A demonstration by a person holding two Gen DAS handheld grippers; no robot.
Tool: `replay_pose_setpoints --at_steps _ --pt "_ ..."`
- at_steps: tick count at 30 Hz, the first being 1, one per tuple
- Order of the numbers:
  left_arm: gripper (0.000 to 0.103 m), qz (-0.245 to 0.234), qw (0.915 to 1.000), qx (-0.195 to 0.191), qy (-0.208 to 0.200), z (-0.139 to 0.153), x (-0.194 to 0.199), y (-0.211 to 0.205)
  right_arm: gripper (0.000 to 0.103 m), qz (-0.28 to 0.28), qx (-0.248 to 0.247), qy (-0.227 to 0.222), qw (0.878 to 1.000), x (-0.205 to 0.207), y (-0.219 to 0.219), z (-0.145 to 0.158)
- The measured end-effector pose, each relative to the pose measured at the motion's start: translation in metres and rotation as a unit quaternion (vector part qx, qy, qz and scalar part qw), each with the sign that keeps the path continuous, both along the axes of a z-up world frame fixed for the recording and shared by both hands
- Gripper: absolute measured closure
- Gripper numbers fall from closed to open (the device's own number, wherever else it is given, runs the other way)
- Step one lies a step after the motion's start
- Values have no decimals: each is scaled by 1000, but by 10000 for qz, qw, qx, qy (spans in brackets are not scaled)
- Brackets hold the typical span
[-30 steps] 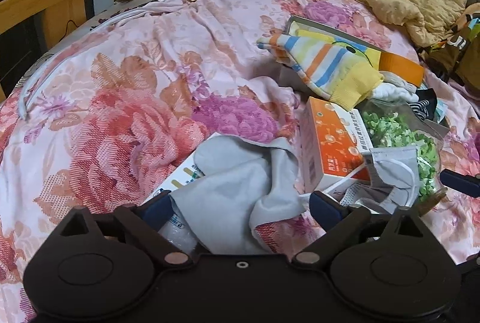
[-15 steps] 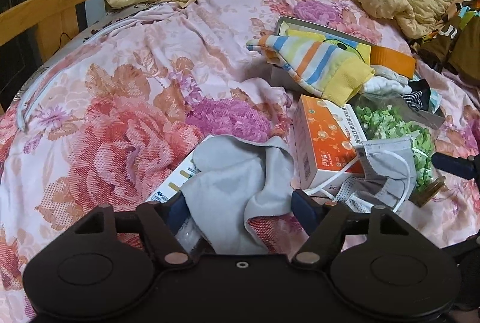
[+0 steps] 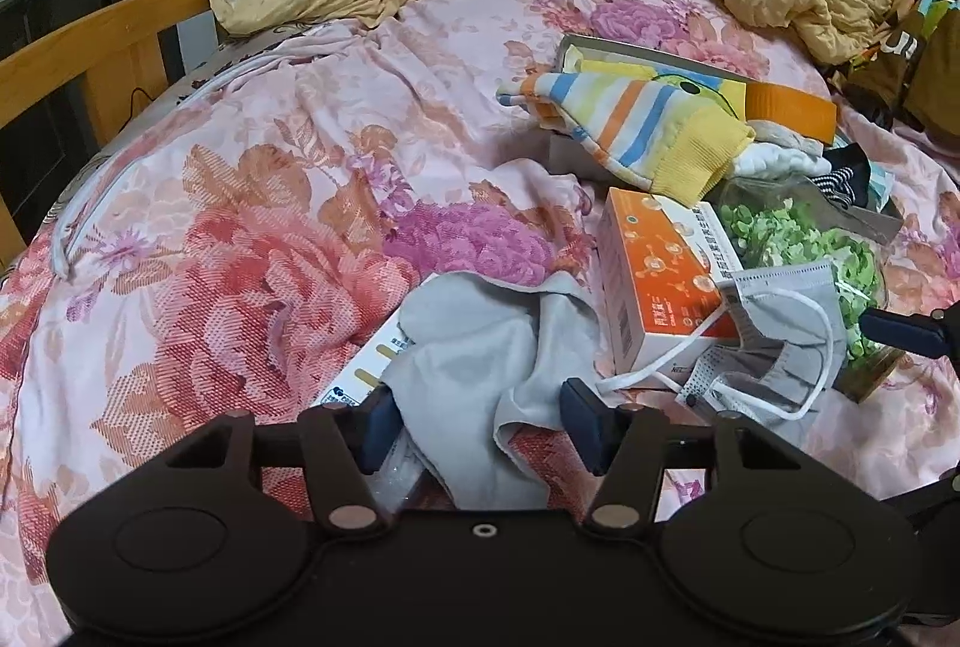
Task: Organize soft objects
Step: 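Grasp the grey cloth with the left tool while the right tool grasps the grey face mask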
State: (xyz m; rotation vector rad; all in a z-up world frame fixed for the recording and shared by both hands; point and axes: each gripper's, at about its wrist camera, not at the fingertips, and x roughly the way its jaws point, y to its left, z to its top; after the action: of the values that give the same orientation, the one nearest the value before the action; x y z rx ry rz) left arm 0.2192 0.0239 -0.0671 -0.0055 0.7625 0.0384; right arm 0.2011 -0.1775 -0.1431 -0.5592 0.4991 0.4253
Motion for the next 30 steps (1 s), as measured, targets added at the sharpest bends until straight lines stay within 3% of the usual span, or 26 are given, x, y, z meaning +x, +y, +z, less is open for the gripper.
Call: replay_pose_setpoints --at_steps 4,8,12,17,24,30 --pt "45 5 10000 -76 6 1 -1 0 13 -15 3 60 10000 1 0 -2" --pt "46 -389 9983 -443 24 2 -3 -4 13 -13 4 13 10000 1 0 -1" --pt "46 -491 9986 175 47 -3 -3 -16 13 -9 -33 -36 10000 -1 0 -2" --pt "41 -338 9994 4 38 -3 1 -10 14 -37 -37 -4 10000 1 0 -4" --pt "37 -276 9996 23 32 -4 2 -7 24 -18 -39 29 10000 1 1 -5" --pt "61 -293 9996 37 -21 -3 1 -7 39 -9 -2 -9 10000 1 2 -1"
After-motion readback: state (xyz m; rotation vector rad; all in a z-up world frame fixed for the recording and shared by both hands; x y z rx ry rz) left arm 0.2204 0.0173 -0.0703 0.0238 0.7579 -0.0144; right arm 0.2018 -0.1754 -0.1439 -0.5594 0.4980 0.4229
